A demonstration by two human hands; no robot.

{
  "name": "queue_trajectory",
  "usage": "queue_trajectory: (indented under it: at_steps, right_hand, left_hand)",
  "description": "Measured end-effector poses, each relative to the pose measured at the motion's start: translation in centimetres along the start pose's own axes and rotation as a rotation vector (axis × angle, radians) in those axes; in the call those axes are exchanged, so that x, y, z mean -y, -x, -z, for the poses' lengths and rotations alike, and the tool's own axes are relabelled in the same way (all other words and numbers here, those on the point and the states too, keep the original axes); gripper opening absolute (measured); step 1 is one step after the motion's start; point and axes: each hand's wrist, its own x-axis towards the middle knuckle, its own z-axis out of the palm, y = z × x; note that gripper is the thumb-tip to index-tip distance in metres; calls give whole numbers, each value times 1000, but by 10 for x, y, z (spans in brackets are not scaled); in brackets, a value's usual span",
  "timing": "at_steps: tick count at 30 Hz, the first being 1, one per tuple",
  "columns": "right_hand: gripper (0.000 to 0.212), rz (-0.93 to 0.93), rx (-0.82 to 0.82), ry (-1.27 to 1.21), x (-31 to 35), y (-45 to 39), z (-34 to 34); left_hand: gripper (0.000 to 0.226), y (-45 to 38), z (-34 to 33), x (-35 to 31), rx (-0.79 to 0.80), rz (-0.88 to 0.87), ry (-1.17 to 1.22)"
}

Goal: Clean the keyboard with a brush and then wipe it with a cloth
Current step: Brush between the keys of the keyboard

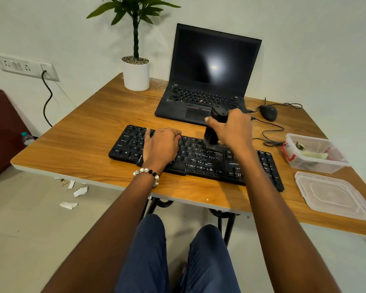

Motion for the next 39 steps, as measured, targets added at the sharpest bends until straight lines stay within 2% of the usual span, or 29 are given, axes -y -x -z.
queue_trajectory:
  at_steps: [2,5,9,12,14,16,17,19,22,23,27,33,37,39]
  right_hand:
    - [33,-62,86,-316,1,5,-1]
    - [22,-99,158,-418,-7,11,-5]
    - [33,-196,97,-289,-23,6,0]
    - [38,-139,-12,-7,-22,3,8]
    - [36,-113,-38,-76,-20,4,9]
    - [30,-177,32,-361,-22,8,5]
    - [27,-199,47,-422,-25,9,2]
    - [30,-183,-9,-332,-29,11,-3]
    - [41,-72,-177,-48,-25,8,-2]
    - [42,-52,-192,-35,-24,6,-2]
    - [50,-77,-104,-197,-21,13,-11]
    - [34,-190,150,-164,-19,-4,13]
    - [40,-103,-14,-118,-19,-7,11]
    - [41,-84,-20,-129,-19,0,2]
  left_hand:
    - [31,0,0,0,0,0,-7]
    - [31,0,-1,-1,-3,2,-7]
    - [32,-1,-1,1,4,3,-6]
    - [32,-1,-2,1,12,9,-1]
    - [32,-1,-2,0,11,6,1]
    - [32,0,-1,0,9,6,0]
    - [32,0,-1,0,10,5,-1]
    - [33,0,-1,0,15,4,-2]
    - [33,-1,-1,1,13,6,-2]
    - [33,-1,-1,1,14,7,-3]
    - [33,0,-1,0,22,8,6]
    - [33,-1,-2,0,13,7,-8]
    - [33,0,-2,0,17,8,-11]
    - [33,0,-1,1,20,9,-11]
